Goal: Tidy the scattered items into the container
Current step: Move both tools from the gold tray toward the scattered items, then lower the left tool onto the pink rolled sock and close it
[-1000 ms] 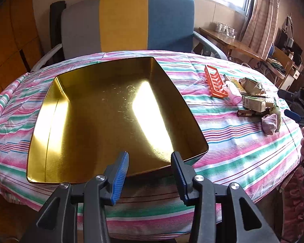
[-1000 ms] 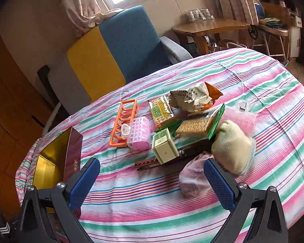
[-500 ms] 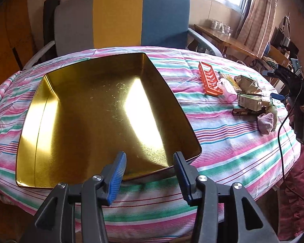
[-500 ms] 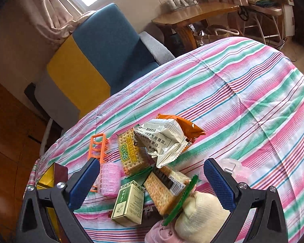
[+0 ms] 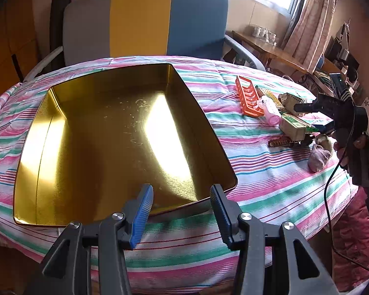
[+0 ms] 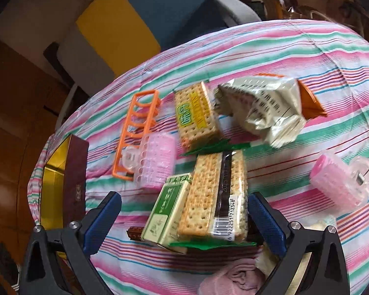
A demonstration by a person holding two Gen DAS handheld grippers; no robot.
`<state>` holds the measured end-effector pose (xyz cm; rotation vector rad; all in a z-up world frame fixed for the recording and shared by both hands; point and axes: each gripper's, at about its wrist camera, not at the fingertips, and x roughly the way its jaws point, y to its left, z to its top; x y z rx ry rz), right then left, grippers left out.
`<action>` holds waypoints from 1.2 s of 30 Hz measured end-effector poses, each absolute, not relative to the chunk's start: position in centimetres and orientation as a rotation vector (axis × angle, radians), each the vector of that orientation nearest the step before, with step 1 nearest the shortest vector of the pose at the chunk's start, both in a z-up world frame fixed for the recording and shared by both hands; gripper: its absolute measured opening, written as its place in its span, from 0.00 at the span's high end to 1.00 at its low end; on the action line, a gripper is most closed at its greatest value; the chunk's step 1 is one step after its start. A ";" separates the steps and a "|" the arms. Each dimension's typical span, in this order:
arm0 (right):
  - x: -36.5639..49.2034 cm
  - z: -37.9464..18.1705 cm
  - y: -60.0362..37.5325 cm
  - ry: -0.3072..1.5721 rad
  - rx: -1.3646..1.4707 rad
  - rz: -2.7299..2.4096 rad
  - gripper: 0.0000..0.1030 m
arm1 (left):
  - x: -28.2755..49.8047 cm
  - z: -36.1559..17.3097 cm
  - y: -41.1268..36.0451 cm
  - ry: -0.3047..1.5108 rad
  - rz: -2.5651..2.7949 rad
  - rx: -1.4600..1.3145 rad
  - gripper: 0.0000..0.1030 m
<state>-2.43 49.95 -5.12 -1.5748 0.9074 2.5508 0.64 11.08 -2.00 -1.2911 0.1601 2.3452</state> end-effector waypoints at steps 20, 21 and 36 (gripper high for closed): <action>4.6 -1.8 43.5 0.891 -1.433 2.728 0.00 | 2.6 -0.7 13.1 0.131 2.211 -1.214 0.46; 5.6 -1.3 44.6 0.916 -1.374 2.709 0.00 | 2.6 -0.8 13.3 0.130 2.204 -1.216 0.46; 10.2 -5.3 46.9 1.540 -1.243 2.676 0.00 | 4.0 -1.3 19.6 0.249 2.054 -1.194 0.46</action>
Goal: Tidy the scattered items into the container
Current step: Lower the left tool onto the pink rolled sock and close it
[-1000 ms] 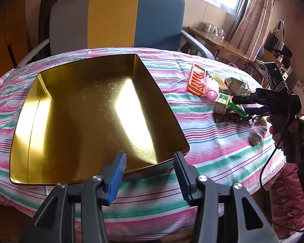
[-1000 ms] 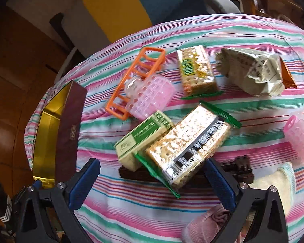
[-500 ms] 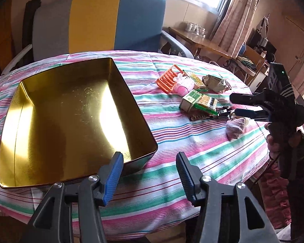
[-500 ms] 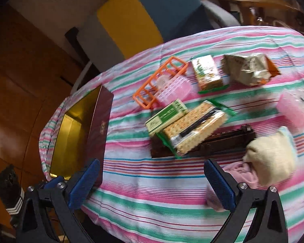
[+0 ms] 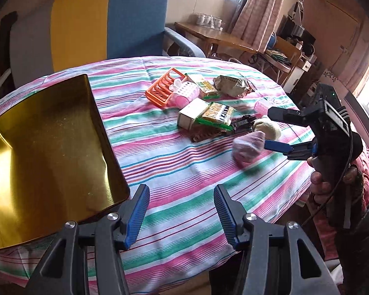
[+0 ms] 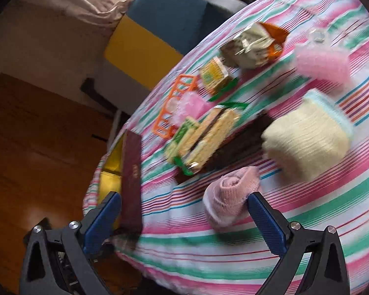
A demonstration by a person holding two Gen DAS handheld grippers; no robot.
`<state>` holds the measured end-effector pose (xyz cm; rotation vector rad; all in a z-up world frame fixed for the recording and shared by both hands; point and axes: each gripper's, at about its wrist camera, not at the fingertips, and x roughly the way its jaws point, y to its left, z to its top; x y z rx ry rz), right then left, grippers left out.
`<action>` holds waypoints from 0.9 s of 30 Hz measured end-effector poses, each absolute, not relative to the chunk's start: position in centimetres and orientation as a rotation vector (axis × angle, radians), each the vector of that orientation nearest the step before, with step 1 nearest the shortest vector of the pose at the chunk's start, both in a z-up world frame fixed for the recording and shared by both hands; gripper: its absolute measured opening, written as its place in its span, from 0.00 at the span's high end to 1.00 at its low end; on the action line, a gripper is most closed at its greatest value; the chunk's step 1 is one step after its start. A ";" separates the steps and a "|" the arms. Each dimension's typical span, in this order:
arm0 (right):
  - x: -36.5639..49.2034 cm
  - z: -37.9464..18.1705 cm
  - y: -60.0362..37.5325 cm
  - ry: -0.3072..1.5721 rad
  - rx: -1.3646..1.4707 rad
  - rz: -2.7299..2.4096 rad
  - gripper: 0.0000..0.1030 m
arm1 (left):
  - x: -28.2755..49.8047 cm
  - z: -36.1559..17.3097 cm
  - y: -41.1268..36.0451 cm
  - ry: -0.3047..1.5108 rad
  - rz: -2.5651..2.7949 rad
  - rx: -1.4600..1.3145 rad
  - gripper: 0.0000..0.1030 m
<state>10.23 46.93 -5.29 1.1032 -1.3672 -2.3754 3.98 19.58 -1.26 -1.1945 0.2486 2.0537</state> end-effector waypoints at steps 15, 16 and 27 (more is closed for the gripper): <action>16.5 -5.0 51.2 -1.517 1.078 -2.565 0.00 | 4.9 -2.0 29.8 0.409 1.840 -1.104 0.46; 16.6 -5.1 51.4 -1.519 1.087 -2.575 0.00 | 4.8 -2.3 30.5 0.414 1.824 -1.108 0.46; 16.3 -5.9 51.9 -1.427 1.186 -2.654 0.00 | 3.9 -5.9 36.0 0.514 1.758 -1.145 0.46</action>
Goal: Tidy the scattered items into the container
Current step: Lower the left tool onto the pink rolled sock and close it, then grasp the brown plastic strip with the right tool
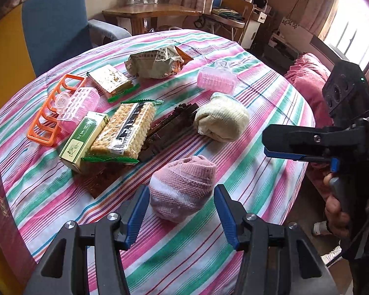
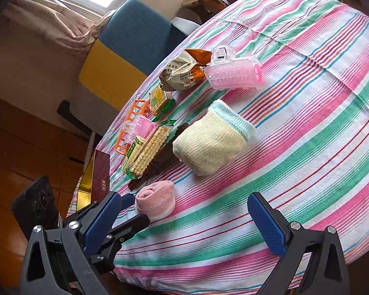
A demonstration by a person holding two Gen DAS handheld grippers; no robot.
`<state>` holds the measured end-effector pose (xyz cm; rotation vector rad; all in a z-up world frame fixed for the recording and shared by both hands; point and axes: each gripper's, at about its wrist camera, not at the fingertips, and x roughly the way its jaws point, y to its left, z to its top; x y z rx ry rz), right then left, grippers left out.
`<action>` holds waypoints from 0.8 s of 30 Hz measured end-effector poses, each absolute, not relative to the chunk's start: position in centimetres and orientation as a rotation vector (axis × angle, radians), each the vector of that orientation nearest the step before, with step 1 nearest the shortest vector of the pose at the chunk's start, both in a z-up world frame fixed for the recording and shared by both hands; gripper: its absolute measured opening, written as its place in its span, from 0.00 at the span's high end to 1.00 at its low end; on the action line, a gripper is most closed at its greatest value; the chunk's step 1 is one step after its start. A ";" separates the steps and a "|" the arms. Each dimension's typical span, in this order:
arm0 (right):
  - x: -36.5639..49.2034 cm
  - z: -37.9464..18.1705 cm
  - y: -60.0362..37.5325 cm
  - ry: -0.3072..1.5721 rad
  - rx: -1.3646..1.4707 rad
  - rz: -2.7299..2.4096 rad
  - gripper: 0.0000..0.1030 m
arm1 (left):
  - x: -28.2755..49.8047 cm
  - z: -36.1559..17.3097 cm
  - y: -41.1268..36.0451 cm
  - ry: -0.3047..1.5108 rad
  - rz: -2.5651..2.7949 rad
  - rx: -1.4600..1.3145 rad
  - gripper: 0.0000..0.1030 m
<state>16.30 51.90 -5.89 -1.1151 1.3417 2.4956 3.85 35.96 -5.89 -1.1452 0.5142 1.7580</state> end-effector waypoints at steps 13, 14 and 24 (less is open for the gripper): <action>12.9 -6.2 51.4 1.735 -1.010 2.554 0.00 | 1.7 -7.0 33.8 0.276 1.733 -1.224 0.46; 12.3 -6.2 51.7 1.711 -0.999 2.541 0.00 | 1.8 -6.9 33.6 0.282 1.741 -1.218 0.46; 8.9 -1.3 54.3 1.225 -0.925 2.553 0.00 | 1.7 -6.8 29.5 0.217 1.766 -1.268 0.46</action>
